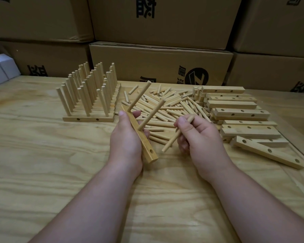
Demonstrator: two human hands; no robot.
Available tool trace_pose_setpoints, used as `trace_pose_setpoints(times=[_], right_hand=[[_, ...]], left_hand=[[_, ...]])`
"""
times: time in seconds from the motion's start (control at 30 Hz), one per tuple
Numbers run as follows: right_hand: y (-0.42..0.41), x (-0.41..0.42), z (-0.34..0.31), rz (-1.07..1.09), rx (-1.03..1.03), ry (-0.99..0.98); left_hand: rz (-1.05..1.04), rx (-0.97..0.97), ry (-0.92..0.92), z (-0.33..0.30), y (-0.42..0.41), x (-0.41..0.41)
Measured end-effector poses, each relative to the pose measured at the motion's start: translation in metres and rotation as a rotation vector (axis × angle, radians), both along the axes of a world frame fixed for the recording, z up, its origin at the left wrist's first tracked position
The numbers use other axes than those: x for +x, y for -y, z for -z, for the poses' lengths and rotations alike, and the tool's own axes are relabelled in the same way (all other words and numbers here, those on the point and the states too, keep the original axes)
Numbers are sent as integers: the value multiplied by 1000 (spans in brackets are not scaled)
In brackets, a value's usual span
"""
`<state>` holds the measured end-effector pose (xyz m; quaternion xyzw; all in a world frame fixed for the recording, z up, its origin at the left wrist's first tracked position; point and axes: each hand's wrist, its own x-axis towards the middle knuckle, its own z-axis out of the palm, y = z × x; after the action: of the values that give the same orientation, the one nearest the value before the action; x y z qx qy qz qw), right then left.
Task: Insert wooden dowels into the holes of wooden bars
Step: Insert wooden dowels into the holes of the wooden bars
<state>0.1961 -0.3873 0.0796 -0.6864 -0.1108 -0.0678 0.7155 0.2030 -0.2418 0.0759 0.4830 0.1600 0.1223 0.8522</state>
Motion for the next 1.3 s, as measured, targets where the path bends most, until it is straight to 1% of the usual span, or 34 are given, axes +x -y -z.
trace_pose_setpoints(times=[0.23, 0.33, 0.6, 0.83, 1.07, 1.3], right_hand=[[4, 1, 0, -125, 106, -59], [4, 0, 0, -169, 119, -71], [3, -3, 1, -181, 37, -7], [0, -5, -1, -156, -99, 63], [2, -5, -3, -204, -118, 70], [-2, -8, -5, -209, -147, 126]], left_hand=[[-16, 27, -7, 0, 0, 1], [-24, 39, -9, 0, 0, 1], [-23, 51, -27, 0, 0, -1], [-40, 17, -12, -2, -1, -2], [-16, -33, 24, -2, -4, -2], [-18, -60, 47, -1, -5, -2]])
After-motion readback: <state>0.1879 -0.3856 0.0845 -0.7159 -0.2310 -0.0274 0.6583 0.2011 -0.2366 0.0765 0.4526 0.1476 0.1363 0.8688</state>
